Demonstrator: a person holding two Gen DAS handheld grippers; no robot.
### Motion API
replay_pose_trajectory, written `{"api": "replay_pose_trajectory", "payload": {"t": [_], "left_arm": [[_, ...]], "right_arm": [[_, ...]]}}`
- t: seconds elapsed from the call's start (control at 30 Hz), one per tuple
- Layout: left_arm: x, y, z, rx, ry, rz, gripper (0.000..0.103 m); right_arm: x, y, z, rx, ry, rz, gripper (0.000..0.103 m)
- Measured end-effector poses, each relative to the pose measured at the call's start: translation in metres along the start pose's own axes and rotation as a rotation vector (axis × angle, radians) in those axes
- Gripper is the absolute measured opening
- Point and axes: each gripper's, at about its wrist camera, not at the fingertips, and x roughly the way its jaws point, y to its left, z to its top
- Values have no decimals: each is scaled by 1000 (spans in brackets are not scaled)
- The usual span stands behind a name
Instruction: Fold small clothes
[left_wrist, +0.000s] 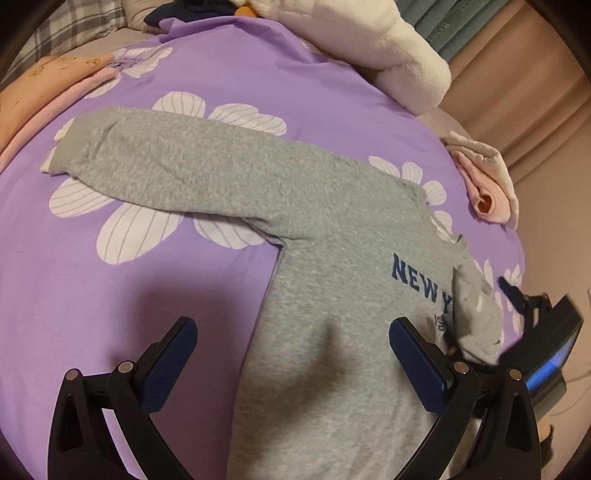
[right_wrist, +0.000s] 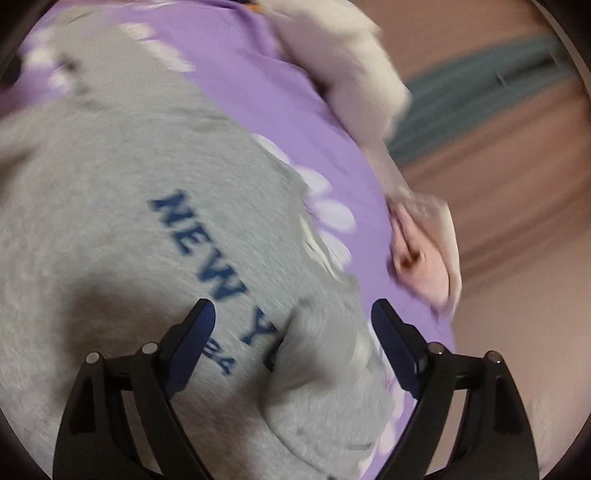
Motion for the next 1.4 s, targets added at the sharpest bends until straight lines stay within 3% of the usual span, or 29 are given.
{"api": "replay_pose_trajectory", "payload": {"t": [0.03, 0.1, 0.2, 0.3, 0.33, 0.4, 0.43, 0.6, 0.67, 0.77, 0.9, 0.97, 1.03, 1.1, 1.13, 1.27, 1.33, 1.4], "left_arm": [[-1, 1, 0, 3, 0, 2, 103], [-4, 4, -1, 11, -6, 13, 103], [-5, 7, -1, 15, -5, 16, 103], [-3, 7, -3, 19, 2, 6, 103], [-3, 6, -3, 24, 5, 6, 103], [-2, 5, -4, 32, 9, 3, 103], [-2, 5, -4, 35, 9, 5, 103], [1, 7, -4, 21, 13, 2, 103], [3, 7, -4, 22, 19, -1, 103], [5, 7, -5, 35, 27, 1, 103], [4, 11, -5, 27, 26, 5, 103], [4, 14, -4, 15, 26, 9, 103], [3, 18, -4, 2, 26, 20, 103], [2, 21, -4, -5, 25, 27, 103], [0, 22, -5, -9, 24, 30, 103], [-5, 30, -1, -32, 15, 31, 103], [-7, 35, 1, -42, 6, 23, 103], [-9, 41, 4, -58, 1, 6, 103]], "right_arm": [[-8, 9, 1, -67, -23, 14, 84], [-22, 3, 3, -21, -52, 43, 84], [-24, -49, -14, 360, -41, 218, 84], [4, -105, -69, 891, 27, 400, 81], [22, -121, -96, 1095, 74, 448, 75], [44, -133, -131, 1311, 131, 464, 68], [39, -123, -141, 1342, 135, 451, 65], [68, -108, -150, 1415, 234, 484, 46], [75, -106, -148, 1441, 227, 499, 35], [70, -108, -129, 1382, 208, 458, 19], [44, -112, -78, 1211, 101, 395, 18], [34, -108, -48, 1104, 53, 404, 22], [29, -99, -20, 1044, -4, 497, 24], [21, -92, -5, 1029, -64, 591, 44], [15, -91, -5, 1029, -88, 593, 51], [11, -103, -23, 1102, -119, 586, 50], [15, -113, -53, 1154, -66, 524, 49], [34, -122, -83, 1209, 28, 474, 40]]}}
